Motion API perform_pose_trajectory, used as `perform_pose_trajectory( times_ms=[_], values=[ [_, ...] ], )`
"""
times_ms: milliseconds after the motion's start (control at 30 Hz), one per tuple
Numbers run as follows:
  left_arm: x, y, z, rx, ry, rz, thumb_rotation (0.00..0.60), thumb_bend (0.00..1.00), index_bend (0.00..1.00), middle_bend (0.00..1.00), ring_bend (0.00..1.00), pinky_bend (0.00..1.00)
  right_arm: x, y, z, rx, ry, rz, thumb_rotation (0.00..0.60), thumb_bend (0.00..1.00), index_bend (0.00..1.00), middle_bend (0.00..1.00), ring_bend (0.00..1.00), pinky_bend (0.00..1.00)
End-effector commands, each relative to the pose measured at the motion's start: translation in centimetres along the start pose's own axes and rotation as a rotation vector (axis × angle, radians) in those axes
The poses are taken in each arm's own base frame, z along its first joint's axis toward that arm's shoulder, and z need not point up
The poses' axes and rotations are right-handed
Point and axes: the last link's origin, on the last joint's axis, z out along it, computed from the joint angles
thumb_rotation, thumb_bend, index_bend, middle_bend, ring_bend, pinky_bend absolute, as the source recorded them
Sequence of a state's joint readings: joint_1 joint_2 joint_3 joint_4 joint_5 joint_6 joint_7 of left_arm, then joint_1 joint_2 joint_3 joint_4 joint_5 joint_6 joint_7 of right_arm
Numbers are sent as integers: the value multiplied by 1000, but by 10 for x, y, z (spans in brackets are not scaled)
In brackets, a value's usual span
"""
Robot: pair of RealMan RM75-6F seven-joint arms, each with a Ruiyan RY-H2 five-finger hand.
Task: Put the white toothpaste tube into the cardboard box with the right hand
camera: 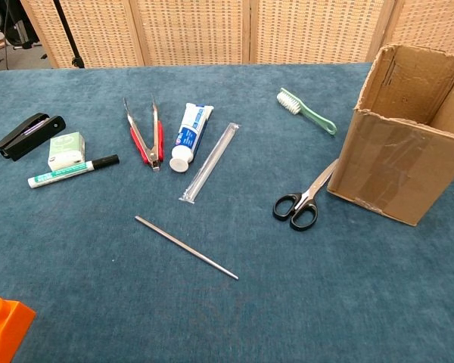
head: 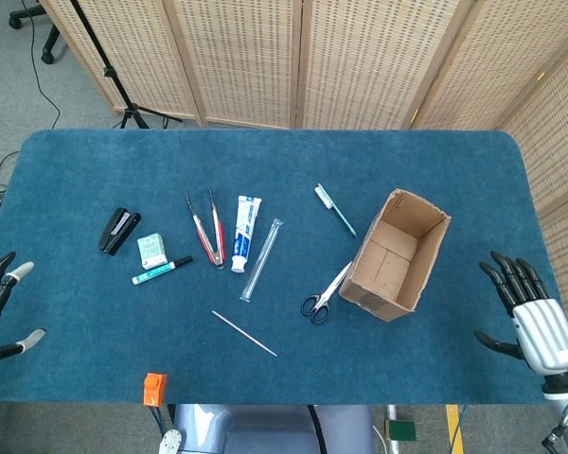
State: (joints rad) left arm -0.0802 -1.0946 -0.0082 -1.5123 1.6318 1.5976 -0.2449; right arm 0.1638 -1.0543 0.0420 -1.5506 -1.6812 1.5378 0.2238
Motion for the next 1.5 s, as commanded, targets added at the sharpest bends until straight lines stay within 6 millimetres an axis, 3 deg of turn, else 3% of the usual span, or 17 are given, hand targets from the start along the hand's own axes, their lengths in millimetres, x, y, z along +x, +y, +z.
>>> perform_pose_trajectory(
  times_ms=[33,200,400,600,767,933,1100,1233,1300,1500],
  values=[
    [0,0,2,7,-2,-2,600,153,146,0,0,121,20,-21,27,88,-15,23,600,28,0,0,0,27],
    [3,3,0,-15,-4,-13,600,157,146,0,0,121,41,-69,71,211,-120,82,600,33,0,0,0,27],
    [6,2,2,11,1,-4,600,158,146,0,0,121,49,-132,144,300,-253,99,600,53,17,4,0,27],
    [6,-3,7,39,-11,-7,600,158,146,0,0,121,35,-186,203,347,-345,86,600,113,75,41,0,27],
    [5,-3,12,49,-28,-9,600,159,146,0,0,121,1,-233,240,384,-407,23,600,257,107,76,0,27],
    [3,-7,17,72,-45,-11,600,161,146,0,0,121,-46,-266,254,395,-437,-56,600,496,139,98,0,27],
    [-1,-9,21,89,-67,-10,600,161,146,0,0,121,-92,-285,258,383,-467,-134,600,748,157,118,0,27],
    [-1,-10,23,98,-66,-8,600,163,146,0,0,121,-116,-297,260,378,-472,-178,600,940,182,137,0,27],
    [-1,-11,24,103,-68,-8,600,163,146,0,0,121,-125,-302,261,376,-468,-202,600,996,199,148,0,27],
    [-3,-13,26,113,-79,-9,600,164,146,0,0,121,-156,-311,258,364,-473,-269,600,1000,203,151,1,27]
  ],
)
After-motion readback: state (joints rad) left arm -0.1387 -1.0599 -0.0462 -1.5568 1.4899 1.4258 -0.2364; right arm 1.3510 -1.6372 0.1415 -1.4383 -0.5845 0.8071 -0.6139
